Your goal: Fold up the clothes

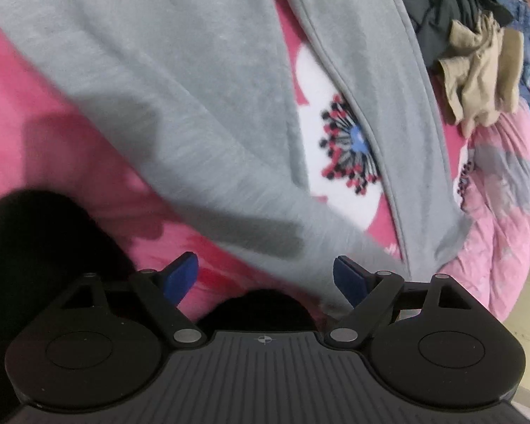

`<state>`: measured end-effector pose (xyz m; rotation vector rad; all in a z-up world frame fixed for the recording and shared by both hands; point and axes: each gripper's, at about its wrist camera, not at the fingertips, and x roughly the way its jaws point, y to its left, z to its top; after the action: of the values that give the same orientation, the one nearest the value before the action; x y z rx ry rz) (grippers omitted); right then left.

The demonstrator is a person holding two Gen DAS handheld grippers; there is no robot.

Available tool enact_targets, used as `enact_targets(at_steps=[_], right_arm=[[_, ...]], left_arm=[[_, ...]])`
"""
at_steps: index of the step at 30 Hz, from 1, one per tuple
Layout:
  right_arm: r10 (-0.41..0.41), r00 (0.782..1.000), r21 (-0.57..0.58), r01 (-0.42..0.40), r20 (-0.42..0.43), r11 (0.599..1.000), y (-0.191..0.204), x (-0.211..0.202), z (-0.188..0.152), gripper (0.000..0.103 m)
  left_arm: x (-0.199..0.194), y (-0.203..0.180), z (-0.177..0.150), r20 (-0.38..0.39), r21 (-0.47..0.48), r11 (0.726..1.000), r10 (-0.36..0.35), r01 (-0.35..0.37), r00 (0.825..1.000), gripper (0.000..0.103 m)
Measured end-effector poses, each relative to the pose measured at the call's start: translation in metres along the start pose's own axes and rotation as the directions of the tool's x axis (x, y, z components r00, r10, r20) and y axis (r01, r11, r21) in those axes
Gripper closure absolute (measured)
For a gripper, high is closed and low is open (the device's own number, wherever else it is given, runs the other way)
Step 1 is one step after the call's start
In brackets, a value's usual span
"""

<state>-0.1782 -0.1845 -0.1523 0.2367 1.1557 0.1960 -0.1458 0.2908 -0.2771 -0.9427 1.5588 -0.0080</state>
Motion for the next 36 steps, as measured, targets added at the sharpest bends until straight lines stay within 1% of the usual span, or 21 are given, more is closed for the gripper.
enact_targets(at_steps=[2, 3, 5, 7, 8, 9, 11, 12, 14, 15, 17, 20, 21, 22, 24, 26, 28, 29, 30, 32, 36], right_arm=[[0.017, 0.999, 0.150, -0.023, 0.038, 0.988, -0.024, -0.007, 0.001, 0.067], [0.025, 0.998, 0.216, -0.036, 0.053, 0.976, -0.035, -0.010, 0.000, 0.065], [0.045, 0.998, 0.327, -0.057, 0.047, 0.943, -0.053, -0.015, -0.016, 0.064], [0.058, 0.998, 0.427, -0.059, 0.017, 0.902, -0.066, -0.015, -0.039, 0.064], [0.064, 0.998, 0.477, -0.057, 0.000, 0.877, -0.072, -0.014, -0.051, 0.064], [0.072, 0.997, 0.531, -0.053, -0.016, 0.846, -0.077, -0.013, -0.065, 0.062], [0.093, 0.995, 0.622, -0.050, -0.036, 0.781, -0.086, -0.009, -0.089, 0.062], [0.105, 0.994, 0.664, -0.052, -0.040, 0.746, -0.088, -0.006, -0.100, 0.062], [0.122, 0.992, 0.724, -0.058, -0.036, 0.687, -0.089, -0.001, -0.118, 0.062], [0.130, 0.991, 0.751, -0.066, -0.027, 0.658, -0.090, 0.001, -0.125, 0.062], [0.133, 0.991, 0.785, -0.076, -0.008, 0.614, -0.092, 0.005, -0.132, 0.062], [0.109, 0.993, 0.831, -0.098, 0.046, 0.547, -0.099, 0.007, -0.136, 0.062], [0.100, 0.992, 0.857, -0.118, 0.079, 0.502, -0.103, 0.008, -0.138, 0.062], [0.095, 0.988, 0.883, -0.148, 0.118, 0.445, -0.108, 0.009, -0.141, 0.062], [0.080, 0.979, 0.921, -0.204, 0.188, 0.333, -0.118, 0.012, -0.147, 0.062], [0.068, 0.972, 0.940, -0.233, 0.223, 0.248, -0.126, 0.019, -0.148, 0.062], [0.069, 0.967, 0.950, -0.253, 0.244, 0.182, -0.131, 0.028, -0.147, 0.062], [0.072, 0.965, 0.954, -0.260, 0.252, 0.151, -0.134, 0.033, -0.145, 0.062], [0.077, 0.963, 0.956, -0.265, 0.257, 0.124, -0.135, 0.038, -0.141, 0.062], [0.088, 0.961, 0.961, -0.268, 0.261, 0.073, -0.139, 0.051, -0.133, 0.062], [0.139, 0.971, 0.980, -0.198, 0.196, 0.000, -0.143, 0.083, -0.109, 0.062]], left_arm=[[-0.004, 0.007, 0.001, 0.003, -0.001, 1.000, 0.003, -0.003, 1.000, 0.018], [-0.004, 0.010, 0.001, 0.003, -0.003, 1.000, 0.004, -0.004, 1.000, 0.018], [0.001, 0.016, 0.001, -0.001, -0.031, 1.000, -0.001, 0.001, 1.000, 0.018], [0.009, 0.021, 0.001, -0.007, -0.074, 0.997, -0.012, 0.011, 1.000, 0.018], [0.014, 0.022, 0.002, -0.007, -0.101, 0.994, -0.028, 0.027, 1.000, 0.018], [0.020, 0.020, 0.002, -0.006, -0.129, 0.991, -0.049, 0.048, 0.999, 0.018], [0.033, 0.014, 0.003, -0.007, -0.170, 0.983, -0.076, 0.074, 0.997, 0.018], [0.040, 0.010, 0.004, -0.011, -0.186, 0.980, -0.082, 0.078, 0.997, 0.018], [0.057, 0.000, 0.005, -0.033, -0.206, 0.977, -0.065, 0.057, 0.997, 0.020], [0.062, -0.003, 0.005, -0.038, -0.209, 0.977, -0.050, 0.041, 0.998, 0.022], [0.072, -0.010, 0.006, -0.031, -0.221, 0.975, -0.015, 0.008, 0.999, 0.026], [0.078, -0.015, 0.008, -0.006, -0.252, 0.968, 0.001, -0.002, 1.000, 0.034], [0.078, -0.016, 0.008, 0.003, -0.257, 0.967, 0.004, -0.003, 1.000, 0.036], [0.077, -0.017, 0.008, 0.010, -0.256, 0.967, 0.010, -0.007, 1.000, 0.037], [0.076, -0.015, 0.008, 0.018, -0.261, 0.965, 0.021, -0.016, 1.000, 0.044], [0.074, -0.010, 0.009, 0.019, -0.287, 0.958, 0.022, -0.016, 1.000, 0.049], [0.072, -0.005, 0.009, 0.024, -0.313, 0.950, 0.019, -0.010, 1.000, 0.053], [0.071, -0.004, 0.010, 0.027, -0.323, 0.946, 0.017, -0.008, 0.999, 0.057], [0.069, -0.002, 0.010, 0.030, -0.330, 0.944, 0.017, -0.006, 0.999, 0.060], [0.067, 0.000, 0.009, 0.029, -0.337, 0.941, 0.004, 0.006, 1.000, 0.060], [0.061, 0.003, 0.008, 0.014, -0.342, 0.940, -0.018, 0.022, 1.000, 0.059]])
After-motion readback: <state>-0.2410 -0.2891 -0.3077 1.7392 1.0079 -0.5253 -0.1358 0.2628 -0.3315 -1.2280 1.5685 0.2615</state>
